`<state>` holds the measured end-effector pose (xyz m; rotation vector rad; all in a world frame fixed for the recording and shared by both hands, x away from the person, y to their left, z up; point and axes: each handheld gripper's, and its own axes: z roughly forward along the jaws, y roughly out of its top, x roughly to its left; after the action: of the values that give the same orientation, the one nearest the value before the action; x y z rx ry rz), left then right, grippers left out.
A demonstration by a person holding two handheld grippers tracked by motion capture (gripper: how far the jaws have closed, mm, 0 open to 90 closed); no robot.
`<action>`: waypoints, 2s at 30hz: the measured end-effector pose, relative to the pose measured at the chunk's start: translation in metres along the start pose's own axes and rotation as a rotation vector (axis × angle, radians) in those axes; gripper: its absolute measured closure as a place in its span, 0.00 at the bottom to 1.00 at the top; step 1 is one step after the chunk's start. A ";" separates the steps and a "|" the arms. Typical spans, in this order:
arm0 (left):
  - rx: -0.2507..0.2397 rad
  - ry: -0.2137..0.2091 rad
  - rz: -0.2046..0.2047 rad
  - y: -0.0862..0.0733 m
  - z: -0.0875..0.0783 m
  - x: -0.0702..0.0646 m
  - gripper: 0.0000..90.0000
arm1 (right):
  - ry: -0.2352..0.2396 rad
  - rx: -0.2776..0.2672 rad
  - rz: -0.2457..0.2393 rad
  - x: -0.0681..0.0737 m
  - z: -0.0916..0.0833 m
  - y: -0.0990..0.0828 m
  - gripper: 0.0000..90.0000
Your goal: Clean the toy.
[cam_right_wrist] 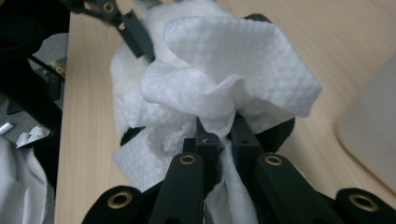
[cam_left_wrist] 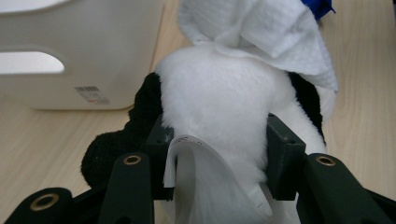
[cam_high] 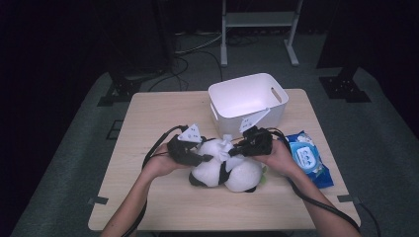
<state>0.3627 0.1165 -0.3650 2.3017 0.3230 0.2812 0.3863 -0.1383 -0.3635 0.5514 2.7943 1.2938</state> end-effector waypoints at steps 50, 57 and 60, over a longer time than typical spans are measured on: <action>0.033 -0.228 -0.041 -0.012 -0.010 -0.013 0.09 | 0.123 0.018 -0.172 0.052 0.021 0.034 0.95; 0.030 -0.226 -0.033 -0.018 -0.012 -0.017 0.09 | 0.114 0.050 -0.163 0.048 0.016 0.030 0.94; 0.025 -0.227 -0.031 -0.021 -0.013 -0.018 0.09 | 0.095 0.070 -0.138 0.042 0.010 0.020 0.94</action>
<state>0.3394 0.1333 -0.3735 2.3235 0.2479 -0.0014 0.3545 -0.1051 -0.3496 0.2995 2.9033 1.2314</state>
